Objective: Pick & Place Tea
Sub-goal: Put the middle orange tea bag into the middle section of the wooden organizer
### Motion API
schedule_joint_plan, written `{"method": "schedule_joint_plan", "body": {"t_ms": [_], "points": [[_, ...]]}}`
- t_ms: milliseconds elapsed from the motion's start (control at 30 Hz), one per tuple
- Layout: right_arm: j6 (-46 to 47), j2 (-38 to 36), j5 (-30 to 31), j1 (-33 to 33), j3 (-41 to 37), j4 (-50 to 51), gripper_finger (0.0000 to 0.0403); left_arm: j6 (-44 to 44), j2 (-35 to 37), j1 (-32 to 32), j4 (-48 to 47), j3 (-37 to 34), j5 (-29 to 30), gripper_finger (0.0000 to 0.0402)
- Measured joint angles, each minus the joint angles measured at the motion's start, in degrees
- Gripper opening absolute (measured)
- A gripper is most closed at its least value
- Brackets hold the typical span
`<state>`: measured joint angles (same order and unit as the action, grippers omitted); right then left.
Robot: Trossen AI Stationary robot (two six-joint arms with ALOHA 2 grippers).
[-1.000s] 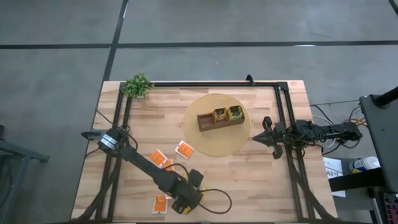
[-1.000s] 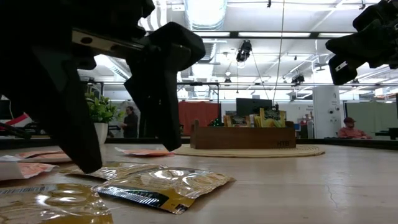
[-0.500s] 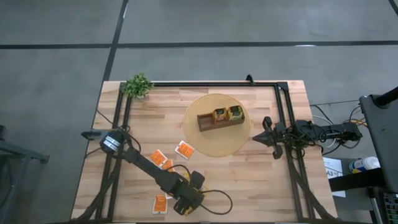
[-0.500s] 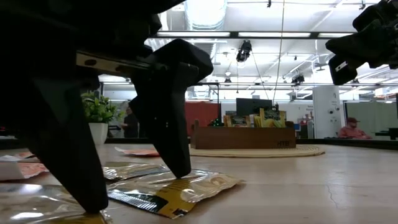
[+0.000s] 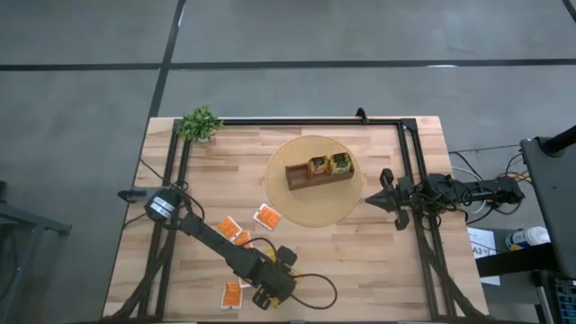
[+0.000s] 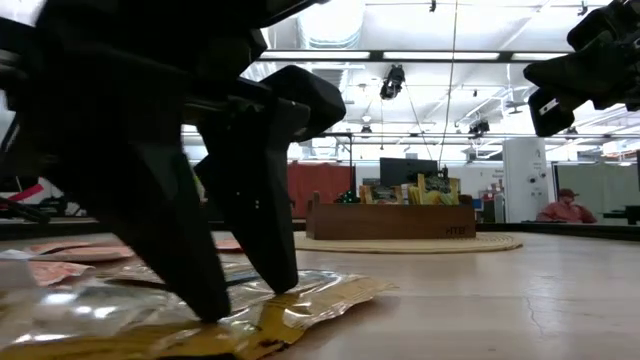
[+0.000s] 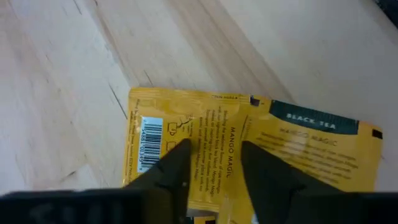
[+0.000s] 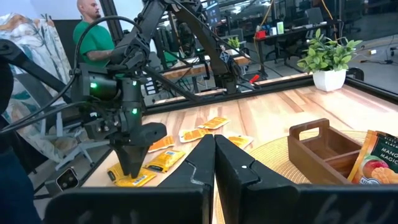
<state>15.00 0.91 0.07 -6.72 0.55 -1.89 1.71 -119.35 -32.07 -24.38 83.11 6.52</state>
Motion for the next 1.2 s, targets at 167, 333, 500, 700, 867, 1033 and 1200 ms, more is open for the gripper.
{"method": "schedule_joint_plan", "body": {"t_ms": [167,333,500,700,867,1033,1200], "points": [[-0.02,0.0,-0.02,0.02,-0.02,0.0,0.0008,0.9,-0.22,0.08,-0.13,0.0,-0.25,0.0065],[-0.02,0.0,-0.01,0.02,0.0,0.0,0.0008,1.18,-0.24,0.11,-0.38,0.0,-0.24,0.0008],[-0.02,0.0,-0.02,0.02,-0.02,0.0,0.0008,1.16,-0.26,0.11,-0.49,0.0,-0.22,0.0001],[-0.02,0.0,-0.02,0.02,0.0,0.0,0.0008,-0.52,-0.26,0.13,-0.94,0.0,-1.04,0.0],[0.0,-0.02,-0.02,0.0,0.01,-0.01,0.0008,-3.57,0.56,-0.03,-2.51,-0.14,-1.75,0.0],[-0.02,-0.04,-0.02,-0.01,-0.01,0.0,0.0008,-4.93,1.92,-0.12,-5.5,-0.26,-2.19,0.0],[-0.01,-0.04,0.03,0.02,-0.02,-0.02,0.0008,-6.33,2.44,-0.26,-6.64,-0.26,-2.15,0.0]]}}
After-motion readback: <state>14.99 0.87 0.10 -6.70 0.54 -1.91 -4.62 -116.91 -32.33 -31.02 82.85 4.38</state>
